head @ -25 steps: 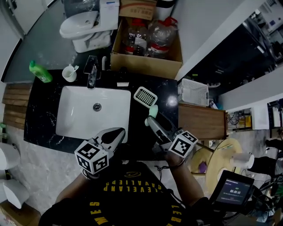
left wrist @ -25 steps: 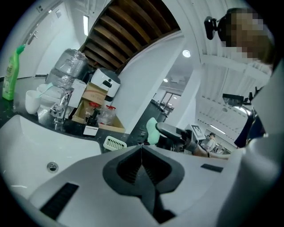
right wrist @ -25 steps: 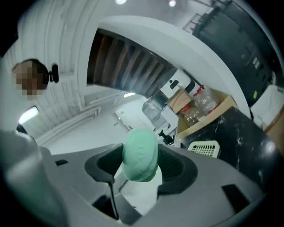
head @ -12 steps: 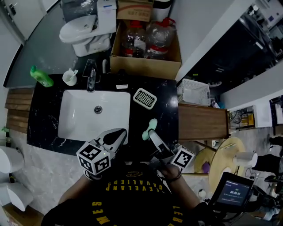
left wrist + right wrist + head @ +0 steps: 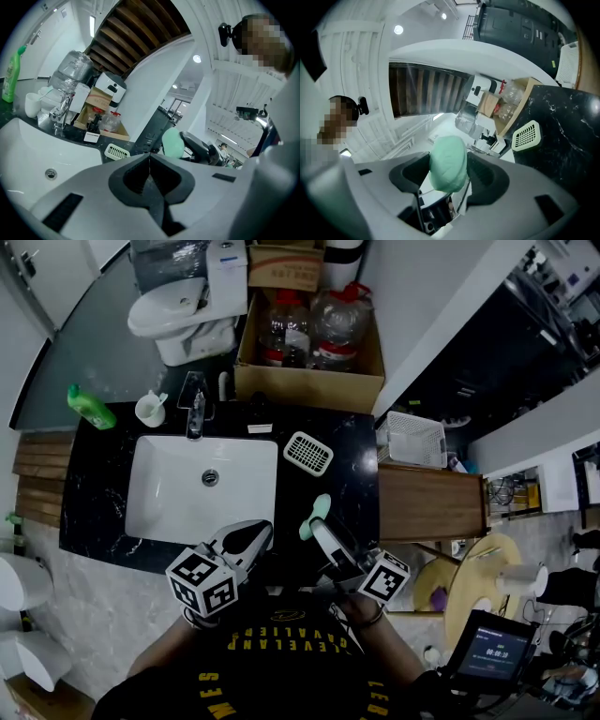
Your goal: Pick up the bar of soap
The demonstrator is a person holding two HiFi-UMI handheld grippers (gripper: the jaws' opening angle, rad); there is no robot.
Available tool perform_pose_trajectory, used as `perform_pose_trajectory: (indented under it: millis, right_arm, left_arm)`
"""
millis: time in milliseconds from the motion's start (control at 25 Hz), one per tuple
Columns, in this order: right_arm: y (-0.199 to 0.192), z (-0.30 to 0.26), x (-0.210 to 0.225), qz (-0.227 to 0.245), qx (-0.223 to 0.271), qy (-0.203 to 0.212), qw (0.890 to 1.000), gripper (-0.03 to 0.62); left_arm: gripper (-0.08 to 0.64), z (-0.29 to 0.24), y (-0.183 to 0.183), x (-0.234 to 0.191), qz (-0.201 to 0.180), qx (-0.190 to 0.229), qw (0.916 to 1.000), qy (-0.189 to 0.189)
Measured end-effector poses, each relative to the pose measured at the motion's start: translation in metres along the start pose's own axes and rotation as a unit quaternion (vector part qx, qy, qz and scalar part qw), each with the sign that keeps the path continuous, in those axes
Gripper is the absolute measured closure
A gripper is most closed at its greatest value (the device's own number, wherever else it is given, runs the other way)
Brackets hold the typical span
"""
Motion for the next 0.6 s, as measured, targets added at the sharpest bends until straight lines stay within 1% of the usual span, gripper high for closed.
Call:
perform_pose_trajectory:
  millis: [160,360,480,600]
  right_arm:
    - [-0.0034,-0.0004,-0.0004,-0.007,-0.003,0.000,1.000,0.333]
    - [-0.0054,0.0030,0.0034,-0.014,-0.008,0.000,1.000,0.333]
    - [-0.0052,0.0036,0.0032,-0.020,-0.007,0.004,1.000,0.333]
    - [-0.0044,0.0062,0.0057,-0.017,-0.006,-0.002,1.000,0.333]
  left_arm:
    - [0.548,0.0011,-0.0014,0.0002,0.002,0.001,1.0000,0.003]
    - [0.548,0.0012,-0.0031,0.0044,-0.018,0.000,0.9998,0.010]
    - [0.548,0.0009,-0.0042,0.0047,-0.015,0.000,0.9998,0.010]
    - [0.548,0.0016,-0.0048,0.0038,-0.010,0.001,0.9999,0.011]
Point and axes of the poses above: the fingertips, and each gripper's own axes: z backward along the fingers, x to its right, y out of its top, the point moved 4 cm from there along z, backward along the fingers
